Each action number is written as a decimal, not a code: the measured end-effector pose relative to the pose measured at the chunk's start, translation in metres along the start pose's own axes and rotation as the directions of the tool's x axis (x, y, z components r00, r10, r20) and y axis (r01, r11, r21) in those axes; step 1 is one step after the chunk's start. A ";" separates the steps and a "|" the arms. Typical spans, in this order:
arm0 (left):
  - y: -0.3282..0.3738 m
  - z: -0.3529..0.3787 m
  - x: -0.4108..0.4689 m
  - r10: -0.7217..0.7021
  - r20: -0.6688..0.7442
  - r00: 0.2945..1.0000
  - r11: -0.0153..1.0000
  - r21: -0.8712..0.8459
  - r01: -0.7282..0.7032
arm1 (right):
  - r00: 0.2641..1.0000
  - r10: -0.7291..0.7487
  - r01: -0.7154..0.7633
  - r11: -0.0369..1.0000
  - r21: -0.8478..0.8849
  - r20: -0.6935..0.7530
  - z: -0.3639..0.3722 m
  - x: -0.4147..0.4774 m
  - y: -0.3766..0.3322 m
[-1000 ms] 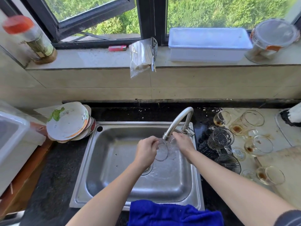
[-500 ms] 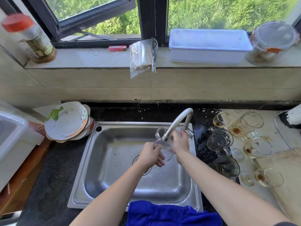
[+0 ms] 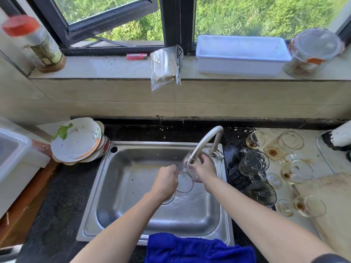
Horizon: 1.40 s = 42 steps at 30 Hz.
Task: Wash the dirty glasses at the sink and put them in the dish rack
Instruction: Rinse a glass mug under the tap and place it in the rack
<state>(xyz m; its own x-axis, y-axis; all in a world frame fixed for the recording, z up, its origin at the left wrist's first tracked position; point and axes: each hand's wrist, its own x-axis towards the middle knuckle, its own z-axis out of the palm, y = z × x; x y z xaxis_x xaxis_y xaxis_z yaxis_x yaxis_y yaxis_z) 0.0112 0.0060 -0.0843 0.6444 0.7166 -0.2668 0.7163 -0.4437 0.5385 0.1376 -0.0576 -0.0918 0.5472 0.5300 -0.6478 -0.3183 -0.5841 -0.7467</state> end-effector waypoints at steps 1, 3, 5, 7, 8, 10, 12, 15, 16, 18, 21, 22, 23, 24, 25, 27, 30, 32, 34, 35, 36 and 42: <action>0.004 0.000 -0.003 0.044 0.019 0.999 0.999 0.024 -0.044 | 0.998 0.025 -0.024 1.000 0.016 -0.049 -0.005 0.002 -0.004; 0.008 0.001 -0.007 0.123 0.025 0.992 0.989 0.080 -0.125 | 0.993 0.019 -0.014 0.999 0.047 -0.119 -0.008 0.009 -0.005; 0.004 0.000 -0.006 0.129 -0.038 0.991 0.991 0.035 -0.128 | 0.991 0.018 -0.010 0.998 0.065 -0.134 -0.007 0.005 -0.010; 0.002 -0.001 -0.005 0.013 -0.088 0.996 0.988 -0.155 -0.026 | 0.984 0.002 0.009 0.998 0.062 -0.178 -0.005 0.000 -0.015; 0.002 -0.001 -0.005 -0.080 -0.041 0.996 0.954 -0.293 0.065 | 0.980 -0.005 0.026 0.994 0.103 -0.198 -0.004 0.000 -0.017; 0.005 0.000 -0.005 -0.233 0.211 0.949 0.767 -0.560 0.312 | 0.982 -0.003 0.039 0.983 0.181 -0.190 0.000 -0.002 -0.018; 0.003 0.000 -0.005 -0.263 0.370 0.891 0.636 -0.628 0.449 | 0.985 -0.047 0.061 0.995 0.079 -0.164 0.006 -0.006 -0.011; -0.010 0.003 -0.002 -0.296 0.324 0.898 0.719 -0.544 0.433 | 0.985 -0.173 0.167 0.974 -0.152 -0.026 0.005 -0.015 0.008; -0.015 0.005 0.000 -0.314 0.269 0.910 0.766 -0.495 0.410 | 0.980 -0.198 0.201 0.968 -0.152 0.034 0.004 -0.017 0.015; -0.024 0.007 0.004 -0.321 0.125 0.939 0.874 -0.342 0.345 | 0.982 -0.162 0.163 0.987 -0.008 0.102 0.005 -0.026 0.014; -0.029 0.003 0.002 -0.210 -0.031 0.977 0.977 -0.037 0.209 | 0.996 -0.002 -0.021 0.966 0.259 0.090 0.010 -0.028 0.003; -0.028 0.002 0.001 -0.149 -0.050 0.988 0.988 0.036 0.151 | 0.998 0.047 -0.059 0.959 0.276 0.051 0.009 -0.024 -0.001; -0.025 0.001 0.000 -0.081 -0.054 0.995 0.991 0.098 0.086 | 0.995 0.104 -0.103 0.952 0.287 0.011 0.008 -0.017 -0.005; -0.021 0.000 -0.002 -0.002 -0.054 0.999 0.988 0.156 0.011 | 0.987 0.162 -0.150 0.942 0.301 -0.016 0.006 -0.010 -0.009; -0.018 0.000 -0.005 0.068 -0.059 0.996 0.977 0.207 -0.054 | 0.976 0.217 -0.201 0.924 0.324 -0.012 0.003 -0.007 -0.016; -0.017 -0.001 -0.010 0.161 -0.107 0.981 0.964 0.228 -0.134 | 0.965 0.259 -0.259 0.890 0.376 0.051 -0.001 0.000 -0.022; -0.021 0.000 -0.010 0.146 -0.212 0.966 0.989 0.029 -0.143 | 0.968 0.233 -0.250 0.875 0.415 0.093 -0.001 -0.004 -0.025; -0.019 0.005 -0.009 -0.074 -0.140 0.987 0.967 -0.251 0.037 | 0.982 0.189 -0.182 0.901 0.394 0.021 -0.001 -0.007 -0.022; -0.016 0.012 -0.011 -0.382 0.207 0.901 0.663 -0.617 0.423 | 0.992 0.107 -0.076 0.934 0.349 -0.069 -0.003 -0.009 -0.018; -0.016 0.015 -0.013 -0.432 0.422 0.797 0.384 -0.713 0.586 | 0.992 0.060 -0.020 0.944 0.330 -0.111 -0.004 -0.009 -0.016; -0.016 0.018 -0.014 -0.415 0.572 0.708 0.122 -0.736 0.666 | 0.988 0.007 0.041 0.952 0.304 -0.154 -0.006 -0.009 -0.014; -0.001 0.040 0.006 -0.444 0.654 0.612 -0.368 -0.756 0.541 | 0.963 -0.241 0.252 0.964 0.089 -0.123 -0.004 -0.027 0.011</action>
<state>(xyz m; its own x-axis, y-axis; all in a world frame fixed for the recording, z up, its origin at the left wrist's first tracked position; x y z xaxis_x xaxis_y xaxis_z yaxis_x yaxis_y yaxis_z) 0.0249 -0.0110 -0.1182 0.2514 0.2834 -0.9255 -0.1169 0.9581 0.2616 0.1227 -0.0805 -0.0818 0.6986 0.5752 -0.4256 -0.2373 -0.3748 -0.8962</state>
